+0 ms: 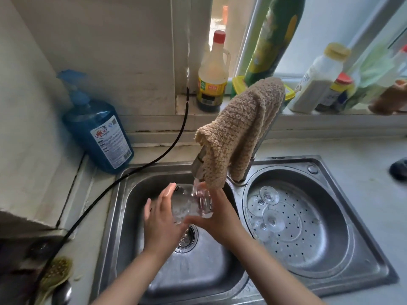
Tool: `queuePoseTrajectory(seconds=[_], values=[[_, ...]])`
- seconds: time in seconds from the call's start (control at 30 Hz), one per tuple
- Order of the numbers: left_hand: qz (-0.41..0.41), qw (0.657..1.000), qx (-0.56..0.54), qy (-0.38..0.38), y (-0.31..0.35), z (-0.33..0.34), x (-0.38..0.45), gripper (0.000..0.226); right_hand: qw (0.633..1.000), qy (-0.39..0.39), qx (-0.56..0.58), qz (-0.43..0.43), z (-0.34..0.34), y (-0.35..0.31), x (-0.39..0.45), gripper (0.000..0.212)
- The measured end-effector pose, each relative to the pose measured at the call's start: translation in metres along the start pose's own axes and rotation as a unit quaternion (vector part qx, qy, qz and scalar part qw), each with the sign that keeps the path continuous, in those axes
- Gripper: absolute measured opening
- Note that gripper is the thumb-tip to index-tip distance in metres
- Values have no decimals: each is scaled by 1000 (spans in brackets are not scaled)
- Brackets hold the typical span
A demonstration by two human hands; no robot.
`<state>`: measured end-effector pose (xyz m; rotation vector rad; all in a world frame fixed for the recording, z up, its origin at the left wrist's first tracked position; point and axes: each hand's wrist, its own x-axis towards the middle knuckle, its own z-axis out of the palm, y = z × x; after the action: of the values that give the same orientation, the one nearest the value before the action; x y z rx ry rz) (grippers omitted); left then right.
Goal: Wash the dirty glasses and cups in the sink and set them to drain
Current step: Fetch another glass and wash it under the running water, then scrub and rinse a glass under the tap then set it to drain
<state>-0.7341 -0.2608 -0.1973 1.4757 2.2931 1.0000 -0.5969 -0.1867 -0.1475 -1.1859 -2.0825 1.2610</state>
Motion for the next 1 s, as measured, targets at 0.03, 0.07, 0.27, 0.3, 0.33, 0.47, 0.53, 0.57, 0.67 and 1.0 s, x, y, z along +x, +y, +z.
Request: queuePoseTrajectory(seconds=[0.03,0.07,0.27,0.3,0.33,0.47,0.53,0.57,0.67,1.0], values=[[5,1000,-1,-7,1,3,0,87,1000,10,-6,-2,-1,3,-4,71],[12,1000,-3,-15,2,5,1,87,1000,23,-3,-4,-2,6,-8,68],[38,991,-7,-130,10,3,-8,98,983,33,153,95,-14,14,-41,82],[30,988,-21,-149,11,3,-11,99,978,26,176,110,-16,16,-46,83],[19,985,-44,-167,11,3,-14,99,975,23,184,121,-19,18,-50,82],[12,966,-123,-228,25,7,-22,94,980,43,142,131,-36,22,-62,74],[6,956,-145,-257,43,14,-22,96,987,70,89,117,-53,22,-67,72],[1,951,-146,-273,53,20,-21,99,988,83,65,110,-65,24,-69,72],[-2,955,-73,-288,78,50,-19,93,986,136,-6,101,-115,37,-69,74],[0,914,197,-354,122,129,-9,97,942,98,-243,209,-227,192,3,85]])
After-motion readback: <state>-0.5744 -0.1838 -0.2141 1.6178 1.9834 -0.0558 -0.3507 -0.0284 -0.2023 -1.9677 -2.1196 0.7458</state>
